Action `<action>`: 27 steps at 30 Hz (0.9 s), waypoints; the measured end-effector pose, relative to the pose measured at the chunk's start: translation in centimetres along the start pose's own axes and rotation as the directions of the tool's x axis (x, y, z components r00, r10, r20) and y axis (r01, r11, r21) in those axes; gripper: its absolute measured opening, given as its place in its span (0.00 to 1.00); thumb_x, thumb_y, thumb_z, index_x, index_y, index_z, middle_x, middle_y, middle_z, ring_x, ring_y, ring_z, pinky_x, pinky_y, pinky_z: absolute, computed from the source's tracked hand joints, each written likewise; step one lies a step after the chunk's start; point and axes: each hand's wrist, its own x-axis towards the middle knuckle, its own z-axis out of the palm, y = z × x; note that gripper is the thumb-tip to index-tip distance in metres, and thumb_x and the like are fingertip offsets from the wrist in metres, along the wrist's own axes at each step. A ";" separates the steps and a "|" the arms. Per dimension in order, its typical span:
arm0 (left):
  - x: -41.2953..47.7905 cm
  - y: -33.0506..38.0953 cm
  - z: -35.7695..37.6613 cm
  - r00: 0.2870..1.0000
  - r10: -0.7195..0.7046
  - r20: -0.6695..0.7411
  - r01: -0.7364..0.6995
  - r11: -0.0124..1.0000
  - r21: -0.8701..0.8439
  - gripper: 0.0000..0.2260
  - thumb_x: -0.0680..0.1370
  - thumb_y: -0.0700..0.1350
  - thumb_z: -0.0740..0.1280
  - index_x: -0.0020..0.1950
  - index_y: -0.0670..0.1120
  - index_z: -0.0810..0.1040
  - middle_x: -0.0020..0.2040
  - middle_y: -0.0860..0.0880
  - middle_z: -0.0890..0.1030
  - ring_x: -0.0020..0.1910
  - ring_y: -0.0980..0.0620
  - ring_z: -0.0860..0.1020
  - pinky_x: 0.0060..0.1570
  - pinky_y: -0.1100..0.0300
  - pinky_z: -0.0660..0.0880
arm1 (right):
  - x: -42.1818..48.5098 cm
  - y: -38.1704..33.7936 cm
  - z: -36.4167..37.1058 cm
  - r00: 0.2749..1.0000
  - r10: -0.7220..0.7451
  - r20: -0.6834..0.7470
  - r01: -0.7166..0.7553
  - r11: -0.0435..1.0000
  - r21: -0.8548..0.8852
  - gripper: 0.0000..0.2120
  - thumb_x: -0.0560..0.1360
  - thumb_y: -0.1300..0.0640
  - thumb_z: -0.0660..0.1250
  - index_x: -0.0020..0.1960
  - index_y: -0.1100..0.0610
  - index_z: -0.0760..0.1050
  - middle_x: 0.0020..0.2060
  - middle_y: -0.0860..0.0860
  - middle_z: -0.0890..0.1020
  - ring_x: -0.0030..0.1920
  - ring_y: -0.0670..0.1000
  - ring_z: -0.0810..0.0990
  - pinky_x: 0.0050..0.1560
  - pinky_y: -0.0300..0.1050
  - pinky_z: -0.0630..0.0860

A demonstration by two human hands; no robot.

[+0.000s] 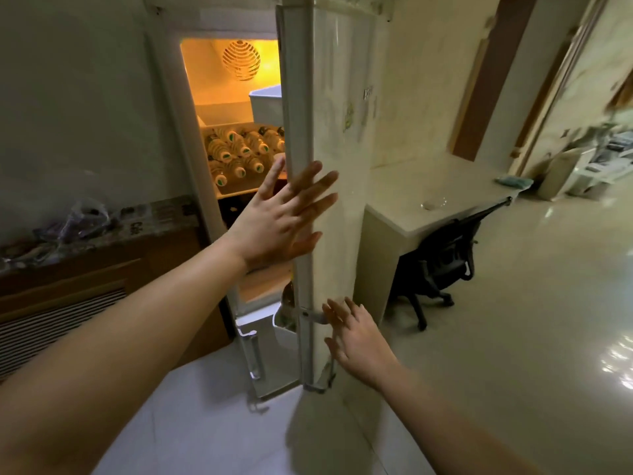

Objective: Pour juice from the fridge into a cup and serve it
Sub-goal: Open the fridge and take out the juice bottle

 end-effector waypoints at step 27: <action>11.7 8.2 5.9 0.969 0.067 -0.238 -0.153 0.919 -0.364 0.24 0.80 0.53 0.57 0.75 0.49 0.61 0.76 0.46 0.59 0.76 0.46 0.55 0.72 0.40 0.52 | -8.4 10.9 -8.4 0.802 0.585 -0.120 -0.558 0.806 0.199 0.37 0.77 0.41 0.55 0.69 0.45 0.28 0.72 0.48 0.32 0.74 0.47 0.37 0.74 0.45 0.45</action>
